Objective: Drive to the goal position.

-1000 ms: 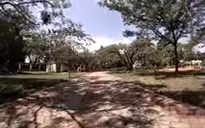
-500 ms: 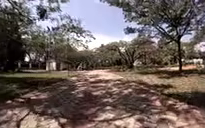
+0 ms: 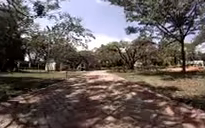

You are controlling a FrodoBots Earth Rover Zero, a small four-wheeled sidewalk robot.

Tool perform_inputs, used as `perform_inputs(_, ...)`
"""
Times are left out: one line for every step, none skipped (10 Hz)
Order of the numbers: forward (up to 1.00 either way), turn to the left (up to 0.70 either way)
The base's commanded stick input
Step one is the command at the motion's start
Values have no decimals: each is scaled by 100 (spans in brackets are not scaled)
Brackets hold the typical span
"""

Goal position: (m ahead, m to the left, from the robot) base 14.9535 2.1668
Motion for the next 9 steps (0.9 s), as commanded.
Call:
perform_inputs(70,0)
perform_inputs(70,0)
perform_inputs(70,0)
perform_inputs(70,0)
perform_inputs(70,0)
perform_inputs(70,0)
perform_inputs(70,0)
perform_inputs(70,0)
perform_inputs(70,0)
